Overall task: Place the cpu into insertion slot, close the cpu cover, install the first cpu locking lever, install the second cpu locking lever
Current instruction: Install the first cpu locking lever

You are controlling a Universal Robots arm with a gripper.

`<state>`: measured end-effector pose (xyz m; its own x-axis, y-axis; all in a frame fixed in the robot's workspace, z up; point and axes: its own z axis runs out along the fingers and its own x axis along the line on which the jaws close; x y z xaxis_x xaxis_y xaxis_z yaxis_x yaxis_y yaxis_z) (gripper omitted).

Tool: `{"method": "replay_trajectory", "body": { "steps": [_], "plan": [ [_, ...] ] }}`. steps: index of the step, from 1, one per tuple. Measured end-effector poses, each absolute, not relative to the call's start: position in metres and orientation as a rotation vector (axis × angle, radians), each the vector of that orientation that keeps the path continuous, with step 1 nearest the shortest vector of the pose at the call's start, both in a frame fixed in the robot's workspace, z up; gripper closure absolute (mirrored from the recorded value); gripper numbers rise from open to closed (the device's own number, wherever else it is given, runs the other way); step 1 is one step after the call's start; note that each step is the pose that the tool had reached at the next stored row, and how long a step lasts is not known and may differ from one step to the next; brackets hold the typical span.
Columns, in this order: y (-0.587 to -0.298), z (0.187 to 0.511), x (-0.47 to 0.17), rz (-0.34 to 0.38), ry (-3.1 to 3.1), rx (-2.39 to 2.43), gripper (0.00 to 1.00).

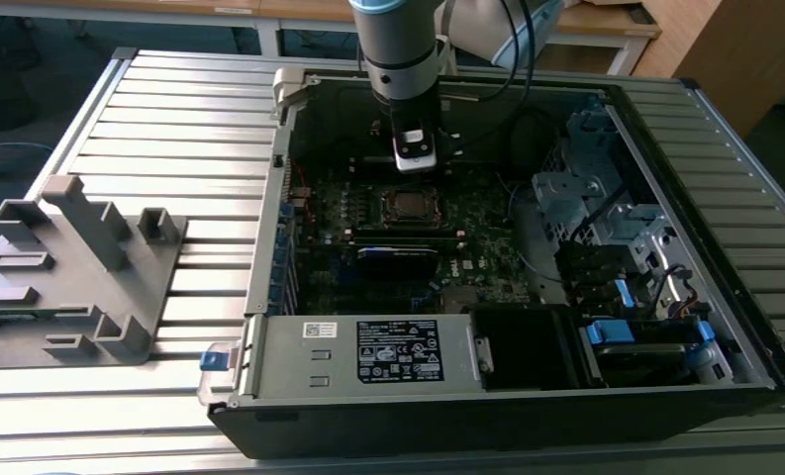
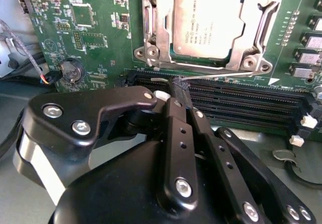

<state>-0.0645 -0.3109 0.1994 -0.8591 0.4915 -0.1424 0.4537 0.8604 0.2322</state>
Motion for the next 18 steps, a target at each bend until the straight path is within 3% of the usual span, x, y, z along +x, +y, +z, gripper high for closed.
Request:
{"method": "replay_trajectory", "body": {
  "steps": [18],
  "plan": [
    [-0.3112, 0.1983, -0.0644, 0.281, 2.837, 0.726, 0.89]
  ]
}}
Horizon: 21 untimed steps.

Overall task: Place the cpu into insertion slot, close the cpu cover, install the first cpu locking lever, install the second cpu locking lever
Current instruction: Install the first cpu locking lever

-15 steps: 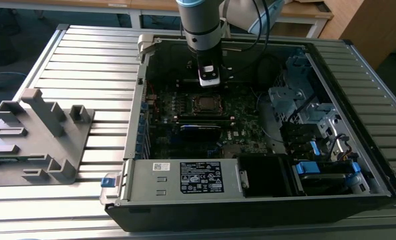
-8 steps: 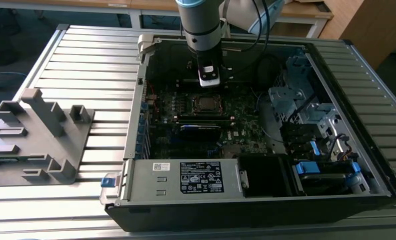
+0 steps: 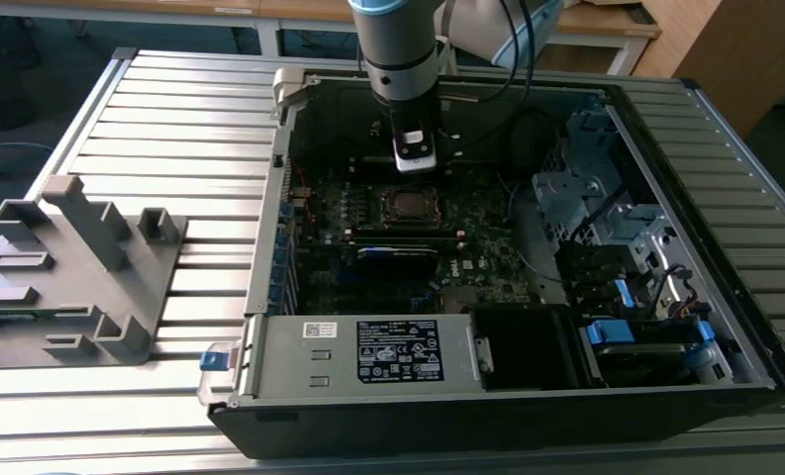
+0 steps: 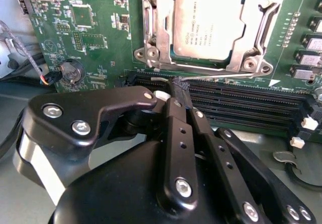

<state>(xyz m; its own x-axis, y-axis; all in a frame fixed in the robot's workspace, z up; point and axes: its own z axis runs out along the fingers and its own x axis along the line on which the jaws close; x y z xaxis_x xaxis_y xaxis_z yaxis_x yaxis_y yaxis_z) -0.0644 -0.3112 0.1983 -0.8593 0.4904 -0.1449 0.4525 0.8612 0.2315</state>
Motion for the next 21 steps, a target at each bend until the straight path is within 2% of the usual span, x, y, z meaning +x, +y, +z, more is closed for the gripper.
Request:
{"method": "replay_trajectory", "body": {
  "steps": [21],
  "plan": [
    [-0.3113, 0.1937, -0.0645, 0.216, 2.831, 0.717, 0.89]
  ]
}}
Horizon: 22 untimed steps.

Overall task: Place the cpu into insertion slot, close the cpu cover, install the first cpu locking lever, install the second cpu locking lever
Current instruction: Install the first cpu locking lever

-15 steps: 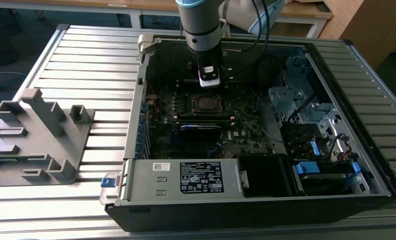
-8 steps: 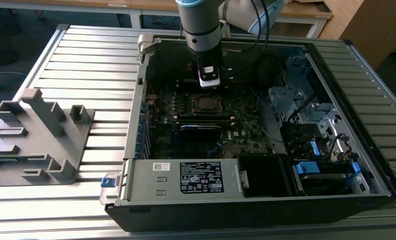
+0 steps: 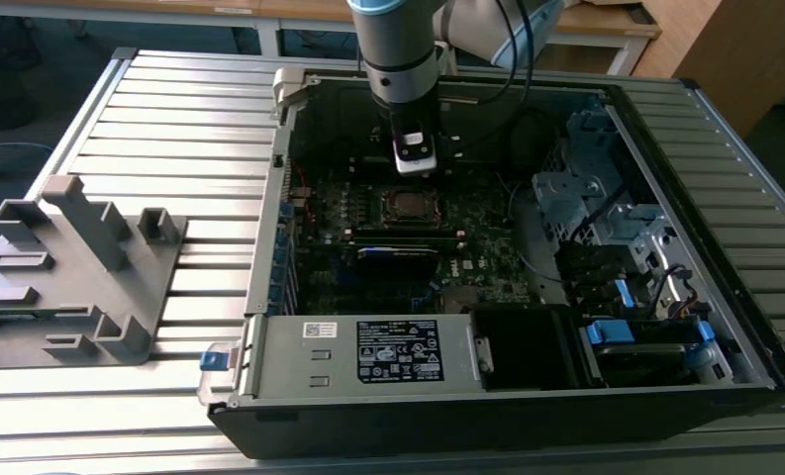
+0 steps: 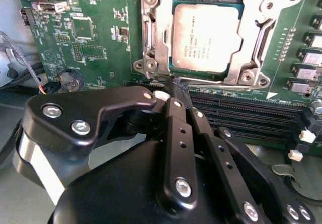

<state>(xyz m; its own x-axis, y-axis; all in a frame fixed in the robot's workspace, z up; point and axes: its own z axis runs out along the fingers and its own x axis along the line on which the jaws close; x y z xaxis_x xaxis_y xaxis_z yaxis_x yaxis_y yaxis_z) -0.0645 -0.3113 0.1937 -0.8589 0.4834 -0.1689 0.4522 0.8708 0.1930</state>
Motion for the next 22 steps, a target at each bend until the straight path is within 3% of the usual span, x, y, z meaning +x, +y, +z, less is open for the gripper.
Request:
{"method": "replay_trajectory", "body": {
  "steps": [22],
  "plan": [
    [-0.3110, 0.1986, -0.0632, 0.221, 2.831, 0.718, 0.89]
  ]
}}
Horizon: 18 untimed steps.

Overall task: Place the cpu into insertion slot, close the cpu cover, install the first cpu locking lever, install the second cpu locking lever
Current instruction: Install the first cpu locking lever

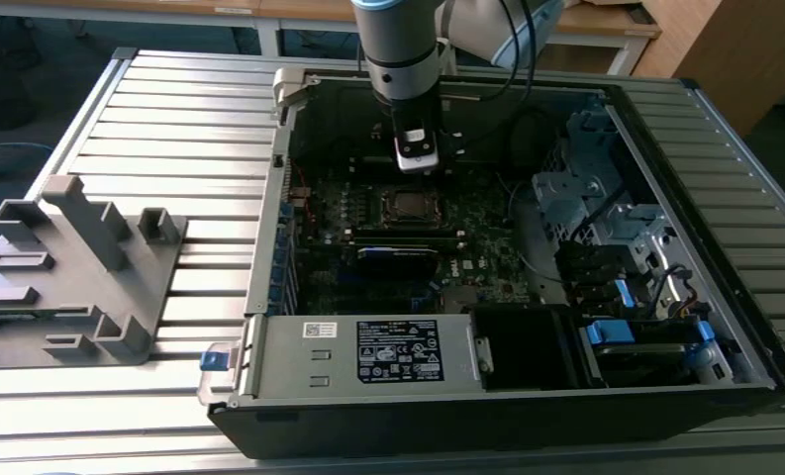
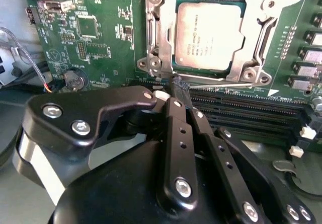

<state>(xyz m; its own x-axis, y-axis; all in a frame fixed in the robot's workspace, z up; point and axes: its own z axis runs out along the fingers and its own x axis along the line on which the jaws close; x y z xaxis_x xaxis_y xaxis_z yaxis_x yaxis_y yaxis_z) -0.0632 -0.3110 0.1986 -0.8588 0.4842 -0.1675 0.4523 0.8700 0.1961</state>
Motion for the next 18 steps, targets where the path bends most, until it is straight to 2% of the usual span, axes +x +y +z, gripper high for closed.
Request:
{"method": "replay_trajectory", "body": {
  "steps": [18],
  "plan": [
    [-0.3093, 0.1983, -0.0632, 0.257, 2.832, 0.723, 0.89]
  ]
}}
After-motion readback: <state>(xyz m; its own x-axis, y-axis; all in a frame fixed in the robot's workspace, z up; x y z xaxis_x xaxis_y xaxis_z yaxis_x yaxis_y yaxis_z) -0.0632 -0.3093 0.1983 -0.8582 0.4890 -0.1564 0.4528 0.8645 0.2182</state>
